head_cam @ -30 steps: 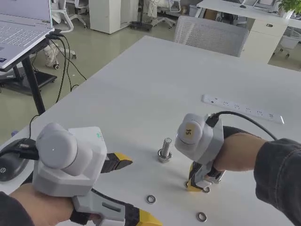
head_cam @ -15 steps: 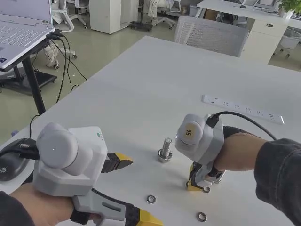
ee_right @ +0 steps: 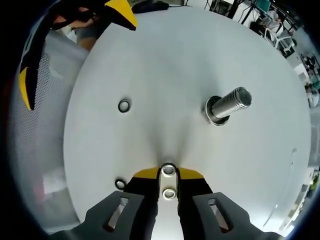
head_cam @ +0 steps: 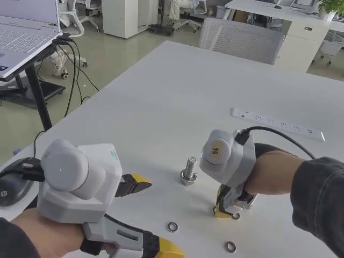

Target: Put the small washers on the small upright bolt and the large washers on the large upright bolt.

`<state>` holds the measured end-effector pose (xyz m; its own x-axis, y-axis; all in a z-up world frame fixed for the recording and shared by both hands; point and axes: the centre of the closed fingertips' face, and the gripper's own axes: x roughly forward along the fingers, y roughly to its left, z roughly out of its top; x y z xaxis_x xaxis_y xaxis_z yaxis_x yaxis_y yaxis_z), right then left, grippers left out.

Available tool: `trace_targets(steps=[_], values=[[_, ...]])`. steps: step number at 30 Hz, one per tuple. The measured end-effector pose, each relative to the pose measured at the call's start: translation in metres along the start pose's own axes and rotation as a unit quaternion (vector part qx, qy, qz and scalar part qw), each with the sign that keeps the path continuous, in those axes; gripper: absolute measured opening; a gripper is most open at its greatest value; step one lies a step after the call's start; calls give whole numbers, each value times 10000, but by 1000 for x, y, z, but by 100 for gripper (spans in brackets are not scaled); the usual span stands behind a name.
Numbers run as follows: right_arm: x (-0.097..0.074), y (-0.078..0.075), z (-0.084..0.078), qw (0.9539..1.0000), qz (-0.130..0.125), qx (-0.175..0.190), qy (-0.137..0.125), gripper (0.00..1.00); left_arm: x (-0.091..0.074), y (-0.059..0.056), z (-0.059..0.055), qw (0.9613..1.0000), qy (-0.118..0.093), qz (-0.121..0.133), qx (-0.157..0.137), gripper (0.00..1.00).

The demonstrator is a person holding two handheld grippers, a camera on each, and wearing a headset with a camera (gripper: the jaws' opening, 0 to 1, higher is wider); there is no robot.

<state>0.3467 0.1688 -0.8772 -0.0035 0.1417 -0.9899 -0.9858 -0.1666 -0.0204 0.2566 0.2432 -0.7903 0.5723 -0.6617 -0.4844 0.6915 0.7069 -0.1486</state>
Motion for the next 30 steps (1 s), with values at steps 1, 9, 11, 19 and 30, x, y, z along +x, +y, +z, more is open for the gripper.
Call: trace_targets(steps=[1,9,11,19,30], values=[[-1,0,0,10000,5,8,-5,14,0,0,0,10000,-4,-2,-6,82],[-8,5,3,10000,42,1,-38,14,-1,0,0,10000,-5,-1,4,82],[-11,5,4,10000,27,5,-72,13,-1,-1,0,10000,-1,-4,12,82],[-27,11,6,9997,34,128,-221,13,0,-2,0,10000,-3,-34,33,82],[-41,23,-3,9996,38,210,-191,13,0,-3,0,10000,-29,-59,46,82]])
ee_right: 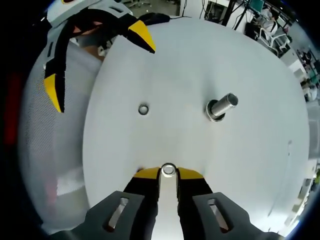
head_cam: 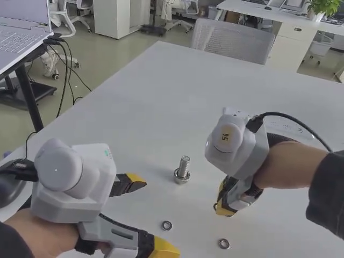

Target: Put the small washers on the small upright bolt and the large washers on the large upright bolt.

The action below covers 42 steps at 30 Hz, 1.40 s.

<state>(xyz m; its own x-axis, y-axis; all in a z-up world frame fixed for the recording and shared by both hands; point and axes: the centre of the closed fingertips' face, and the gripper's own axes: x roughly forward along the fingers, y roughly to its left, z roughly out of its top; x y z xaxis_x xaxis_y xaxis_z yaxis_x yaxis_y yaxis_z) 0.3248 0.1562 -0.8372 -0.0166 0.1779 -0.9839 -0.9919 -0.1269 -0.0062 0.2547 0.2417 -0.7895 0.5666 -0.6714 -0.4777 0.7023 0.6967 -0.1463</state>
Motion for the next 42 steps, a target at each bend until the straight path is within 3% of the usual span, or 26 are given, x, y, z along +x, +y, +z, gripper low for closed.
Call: trace_targets(steps=[12,29,42], values=[[-20,6,-21,9998,-83,156,-6,13,0,0,0,10000,12,-21,12,82],[-51,-14,-51,9975,-430,554,-18,13,-1,-2,-4,10000,72,-43,13,82],[-60,-38,-48,9963,-674,538,-25,13,1,-2,-4,9999,91,-48,12,82]])
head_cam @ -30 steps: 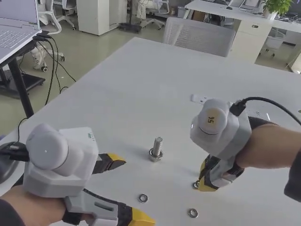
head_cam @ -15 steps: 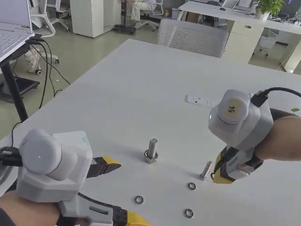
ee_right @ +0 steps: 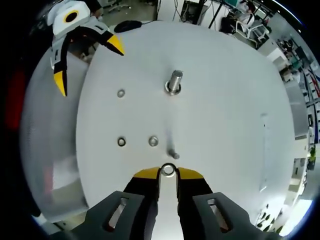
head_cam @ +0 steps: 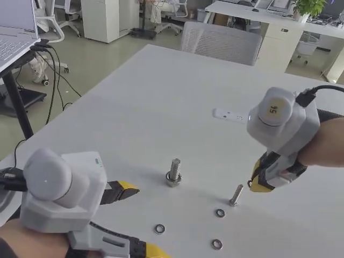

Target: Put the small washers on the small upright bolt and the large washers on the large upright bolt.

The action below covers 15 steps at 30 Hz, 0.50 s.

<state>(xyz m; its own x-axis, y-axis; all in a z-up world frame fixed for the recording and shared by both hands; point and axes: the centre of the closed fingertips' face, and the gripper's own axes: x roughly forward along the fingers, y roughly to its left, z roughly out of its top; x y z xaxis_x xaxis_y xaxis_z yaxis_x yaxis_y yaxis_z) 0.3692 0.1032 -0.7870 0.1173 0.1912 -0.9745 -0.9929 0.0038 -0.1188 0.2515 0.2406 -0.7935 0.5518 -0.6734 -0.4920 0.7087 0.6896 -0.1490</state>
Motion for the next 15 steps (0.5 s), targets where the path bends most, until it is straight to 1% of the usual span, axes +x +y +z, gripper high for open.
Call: trace_targets(steps=[3,4,5,11,15], values=[[2,-4,2,10000,12,-10,-11,13,0,1,0,10000,-17,12,-27,82],[5,-9,2,10000,27,-6,-5,13,0,2,0,10000,-10,21,-27,82],[6,-10,3,10000,30,-18,-11,13,0,2,0,10000,-8,22,-32,81],[12,-10,6,9999,80,-95,-4,13,0,2,0,10000,3,44,-39,81],[16,-10,6,9999,113,-125,35,13,-1,3,-1,10000,12,59,-51,81]])
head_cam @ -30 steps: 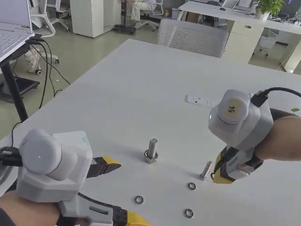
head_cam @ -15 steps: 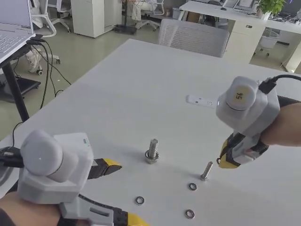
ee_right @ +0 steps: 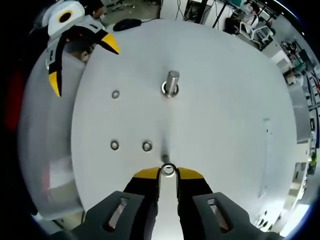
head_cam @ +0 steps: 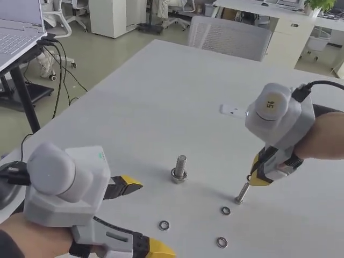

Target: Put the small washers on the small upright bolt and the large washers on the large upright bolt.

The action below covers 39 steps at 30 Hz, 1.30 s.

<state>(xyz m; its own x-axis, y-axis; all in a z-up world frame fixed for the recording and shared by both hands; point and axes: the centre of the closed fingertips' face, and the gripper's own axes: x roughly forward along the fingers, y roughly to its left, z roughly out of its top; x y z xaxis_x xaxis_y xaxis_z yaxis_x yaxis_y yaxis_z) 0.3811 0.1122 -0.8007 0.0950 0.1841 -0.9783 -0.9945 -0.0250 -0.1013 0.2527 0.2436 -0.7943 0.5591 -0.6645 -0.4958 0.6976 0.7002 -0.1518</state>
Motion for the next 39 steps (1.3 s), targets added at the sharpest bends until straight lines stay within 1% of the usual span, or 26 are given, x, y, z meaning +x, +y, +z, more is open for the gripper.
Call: trace_targets(steps=[10,12,34,39], values=[[7,0,0,9999,88,-66,46,13,-1,1,-2,10000,39,40,-12,81],[8,2,0,9999,134,-73,60,13,-1,1,-2,10000,38,43,-19,81],[17,-4,-7,9996,231,-72,144,14,2,3,-2,9999,71,72,-37,80],[20,-2,-7,9995,252,-61,158,14,1,3,-1,9999,55,86,-39,80]])
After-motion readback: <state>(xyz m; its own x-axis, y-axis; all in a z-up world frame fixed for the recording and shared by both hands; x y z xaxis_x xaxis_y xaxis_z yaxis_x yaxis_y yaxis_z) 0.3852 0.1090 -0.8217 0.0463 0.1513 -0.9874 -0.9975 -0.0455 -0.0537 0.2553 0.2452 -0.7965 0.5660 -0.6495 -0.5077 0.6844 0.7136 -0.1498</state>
